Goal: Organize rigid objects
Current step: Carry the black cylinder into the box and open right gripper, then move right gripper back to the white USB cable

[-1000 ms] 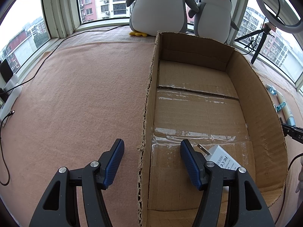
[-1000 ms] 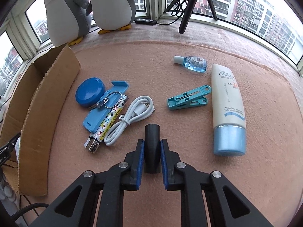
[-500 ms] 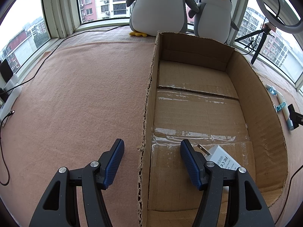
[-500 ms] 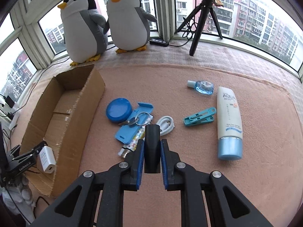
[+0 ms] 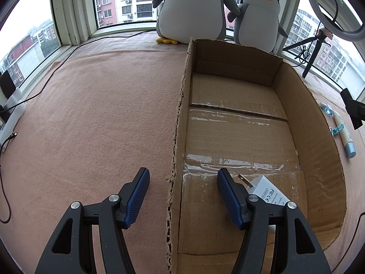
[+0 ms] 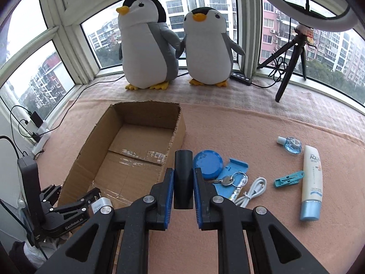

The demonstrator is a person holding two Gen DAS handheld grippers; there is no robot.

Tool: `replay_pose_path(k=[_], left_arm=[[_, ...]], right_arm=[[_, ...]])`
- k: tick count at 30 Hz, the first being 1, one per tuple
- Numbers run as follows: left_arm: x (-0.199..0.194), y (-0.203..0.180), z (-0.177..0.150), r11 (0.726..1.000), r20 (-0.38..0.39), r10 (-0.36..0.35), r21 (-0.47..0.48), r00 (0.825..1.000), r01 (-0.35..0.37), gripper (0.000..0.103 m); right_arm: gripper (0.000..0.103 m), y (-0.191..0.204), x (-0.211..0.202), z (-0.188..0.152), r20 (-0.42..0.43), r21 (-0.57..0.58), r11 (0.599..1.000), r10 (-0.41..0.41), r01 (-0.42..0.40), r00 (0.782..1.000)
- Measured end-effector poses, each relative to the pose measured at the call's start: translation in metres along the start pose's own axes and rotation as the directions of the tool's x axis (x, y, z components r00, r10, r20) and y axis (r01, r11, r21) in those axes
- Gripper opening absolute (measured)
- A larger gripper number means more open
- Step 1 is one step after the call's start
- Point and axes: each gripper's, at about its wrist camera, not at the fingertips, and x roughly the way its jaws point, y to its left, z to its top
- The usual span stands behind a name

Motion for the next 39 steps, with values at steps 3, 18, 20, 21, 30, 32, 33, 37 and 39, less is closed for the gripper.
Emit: replay_pose_path(k=[3,18,20,21,30,32,33,37,39], left_arm=[[0.0,0.0,0.0,1.0,0.0,0.001,0.002,1.0,-0.001,0.066],[0.0,0.0,0.0,1.0,0.002,-0.001,0.001,1.0,0.001,0.066],[0.0,0.0,0.0,1.0,0.001,-0.001,0.0,1.0,0.001,0.066],[0.0,0.0,0.0,1.0,0.001,-0.001,0.0,1.0,0.001,0.066],[0.0,0.0,0.0,1.0,0.002,-0.002,-0.001,1.0,0.002,0.066],[0.0,0.0,0.0,1.0,0.002,-0.002,-0.001,1.0,0.002,0.066],[0.0,0.0,0.0,1.0,0.002,-0.002,-0.001,1.0,0.002,0.066],[0.0,0.0,0.0,1.0,0.002,-0.002,-0.002,1.0,0.002,0.066],[0.0,0.0,0.0,1.0,0.002,-0.002,-0.001,1.0,0.002,0.066]], right_arm=[[0.015,0.01,0.002,0.004,0.004,-0.012,1.0,0.016,-0.016,1.0],[0.015,0.064,0.032,0.014,-0.036,-0.119,0.991,0.056,-0.06,0.998],[0.015,0.068,0.037,0.014,-0.045,-0.127,0.99,0.056,-0.061,0.997],[0.015,0.069,0.04,0.014,-0.051,-0.131,0.99,0.054,-0.06,0.997],[0.015,0.072,0.057,0.007,-0.091,-0.144,0.988,0.041,-0.054,0.995],[0.016,0.073,0.058,0.006,-0.093,-0.145,0.988,0.039,-0.052,0.995],[0.017,0.073,0.058,0.006,-0.094,-0.145,0.988,0.041,-0.054,0.995],[0.027,0.073,0.056,0.006,-0.089,-0.14,0.988,0.051,-0.063,0.995],[0.027,0.073,0.056,0.007,-0.089,-0.139,0.988,0.053,-0.065,0.995]])
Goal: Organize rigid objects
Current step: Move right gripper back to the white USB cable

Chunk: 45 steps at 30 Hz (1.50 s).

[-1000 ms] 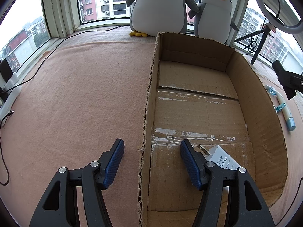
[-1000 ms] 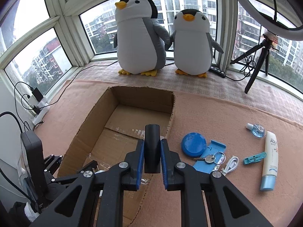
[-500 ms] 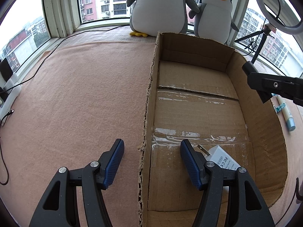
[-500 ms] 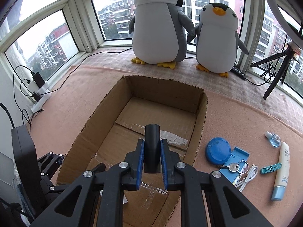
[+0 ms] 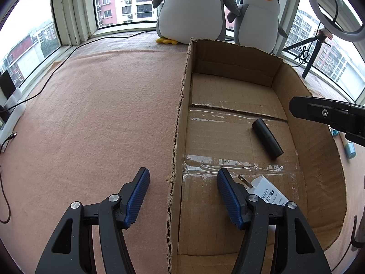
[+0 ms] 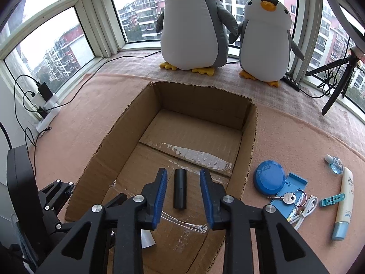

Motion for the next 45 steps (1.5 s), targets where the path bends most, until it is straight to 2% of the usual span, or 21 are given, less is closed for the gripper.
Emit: replay_pose_path(k=[15,25,30,35,41,45], left_arm=[[-0.001,0.001,0.0,1.0,0.001,0.0,0.004,1.0,0.0,0.066],[0.0,0.001,-0.001,1.0,0.001,0.001,0.005,1.0,-0.001,0.066],[0.0,0.0,-0.001,1.0,0.002,0.002,0.008,1.0,-0.002,0.066],[0.0,0.0,-0.001,1.0,0.002,0.003,0.009,1.0,-0.003,0.066],[0.0,0.0,-0.001,1.0,0.002,0.003,0.009,1.0,-0.003,0.066],[0.0,0.0,-0.001,1.0,0.002,0.001,0.007,1.0,-0.001,0.066]], right_arm=[[0.027,-0.018,-0.031,-0.005,0.051,0.068,0.997,0.026,-0.03,0.998],[0.027,-0.069,-0.062,-0.022,0.09,0.194,0.981,-0.018,0.0,0.996],[0.027,-0.109,-0.071,-0.034,0.081,0.293,0.956,-0.055,0.028,0.995],[0.027,-0.148,-0.069,-0.046,0.055,0.404,0.914,-0.061,0.034,0.997],[0.027,-0.179,-0.055,-0.058,0.011,0.483,0.874,-0.058,0.045,0.998],[0.027,-0.19,-0.04,-0.064,-0.029,0.526,0.85,-0.024,0.036,0.999]])
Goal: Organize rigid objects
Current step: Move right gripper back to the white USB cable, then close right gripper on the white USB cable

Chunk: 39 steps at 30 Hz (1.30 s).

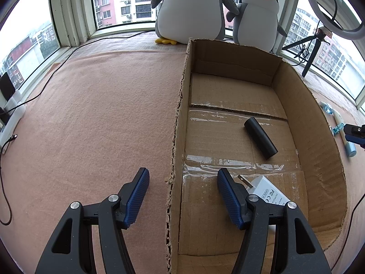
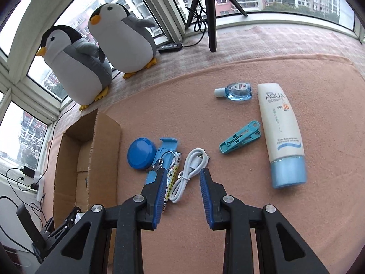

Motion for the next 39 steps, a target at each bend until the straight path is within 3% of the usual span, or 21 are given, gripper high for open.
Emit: replay_pose_path(k=[20,27,39], left_arm=[[0.001,0.002,-0.001,1.0,-0.001,-0.01,-0.008,1.0,0.01,0.066],[0.001,0.002,-0.001,1.0,-0.001,-0.011,-0.008,1.0,0.011,0.066],[0.001,0.002,-0.001,1.0,-0.002,-0.011,-0.006,1.0,0.011,0.066]], right_arm=[[0.027,0.006,0.048,0.007,-0.081,-0.029,0.997,-0.08,0.078,0.994],[0.023,0.002,0.045,0.003,-0.077,-0.098,0.988,-0.13,0.122,0.989],[0.014,-0.008,0.035,-0.013,-0.072,-0.131,0.982,-0.147,0.137,0.986]])
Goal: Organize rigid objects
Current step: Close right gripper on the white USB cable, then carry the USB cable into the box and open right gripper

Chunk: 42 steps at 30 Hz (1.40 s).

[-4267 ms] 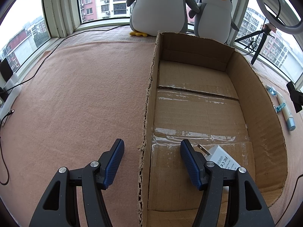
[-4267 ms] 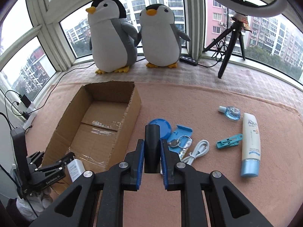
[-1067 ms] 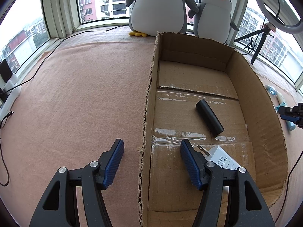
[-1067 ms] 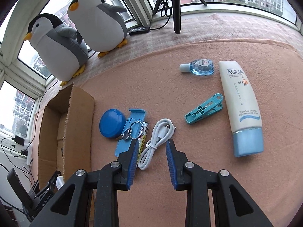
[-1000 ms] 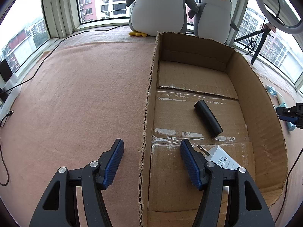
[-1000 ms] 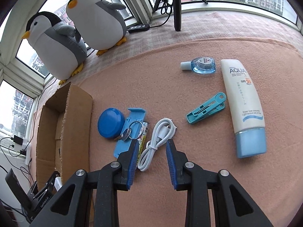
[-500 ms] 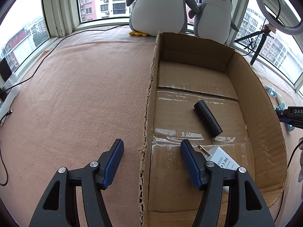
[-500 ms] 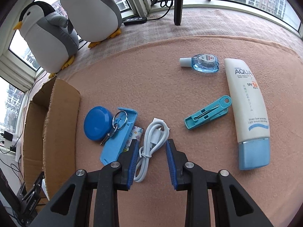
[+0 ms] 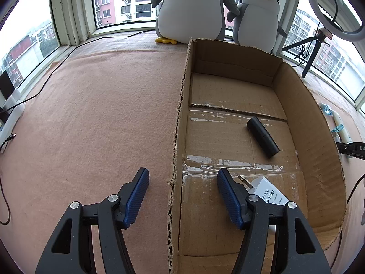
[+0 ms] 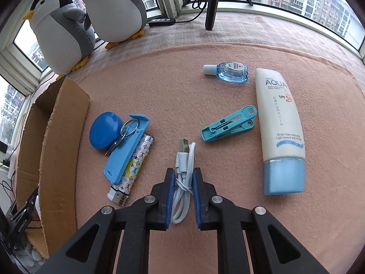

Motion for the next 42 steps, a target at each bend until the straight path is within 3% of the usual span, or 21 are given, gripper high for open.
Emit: replay_pose_path(k=[15,28,42], left_arm=[[0.0,0.0,0.0,1.0,0.001,0.004,0.004,1.0,-0.004,0.066],[0.0,0.0,0.001,1.0,0.001,0.003,0.002,1.0,-0.003,0.066],[0.0,0.0,0.0,1.0,0.0,0.001,0.0,1.0,-0.001,0.066]], right_arm=[[0.014,0.004,-0.025,-0.009,0.048,0.006,0.999,0.054,-0.054,0.997],[0.014,0.097,-0.068,-0.011,0.101,-0.189,0.969,0.179,-0.158,0.979],[0.014,0.175,-0.06,-0.025,0.042,-0.335,0.917,0.245,-0.218,0.969]])
